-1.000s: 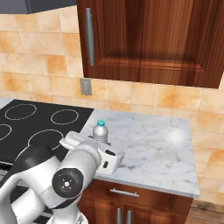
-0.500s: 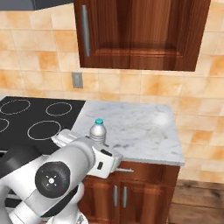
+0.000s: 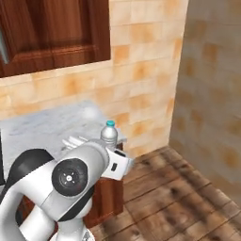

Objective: Move the drinks to the dining counter.

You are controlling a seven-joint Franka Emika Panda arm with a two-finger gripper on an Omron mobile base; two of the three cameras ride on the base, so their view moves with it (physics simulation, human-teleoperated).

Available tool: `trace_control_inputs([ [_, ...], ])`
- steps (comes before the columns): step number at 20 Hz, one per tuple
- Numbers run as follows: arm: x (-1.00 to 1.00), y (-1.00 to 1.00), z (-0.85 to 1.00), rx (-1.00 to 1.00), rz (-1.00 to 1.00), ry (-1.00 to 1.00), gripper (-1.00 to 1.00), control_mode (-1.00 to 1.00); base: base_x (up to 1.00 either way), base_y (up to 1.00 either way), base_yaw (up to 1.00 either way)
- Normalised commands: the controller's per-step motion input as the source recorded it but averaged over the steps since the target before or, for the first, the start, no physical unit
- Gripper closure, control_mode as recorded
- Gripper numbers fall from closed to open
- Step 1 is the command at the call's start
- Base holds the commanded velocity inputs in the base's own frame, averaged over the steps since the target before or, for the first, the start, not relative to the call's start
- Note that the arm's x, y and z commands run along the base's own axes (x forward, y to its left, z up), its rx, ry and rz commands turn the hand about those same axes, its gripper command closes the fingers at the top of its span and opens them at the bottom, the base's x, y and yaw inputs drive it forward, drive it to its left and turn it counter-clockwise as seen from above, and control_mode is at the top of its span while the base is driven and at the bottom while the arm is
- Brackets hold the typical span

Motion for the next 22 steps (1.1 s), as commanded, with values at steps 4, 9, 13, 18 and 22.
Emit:
trace_control_inputs([
  [4,0.0,0.0,0.0,0.0,0.0,0.0,1.0,1.0,0.0,0.0,-1.0],
  [9,0.0,0.0,0.0,0.0,0.0,0.0,1.0,1.0,0.0,0.0,-1.0],
  [13,0.0,0.0,0.0,0.0,0.0,0.0,1.0,1.0,0.0,0.0,-1.0],
  [18,0.0,0.0,0.0,0.0,0.0,0.0,1.0,1.0,-0.02,0.0,-0.97],
  [22,0.0,0.0,0.0,0.0,0.0,0.0,1.0,1.0,-0.09,0.0,-0.91],
])
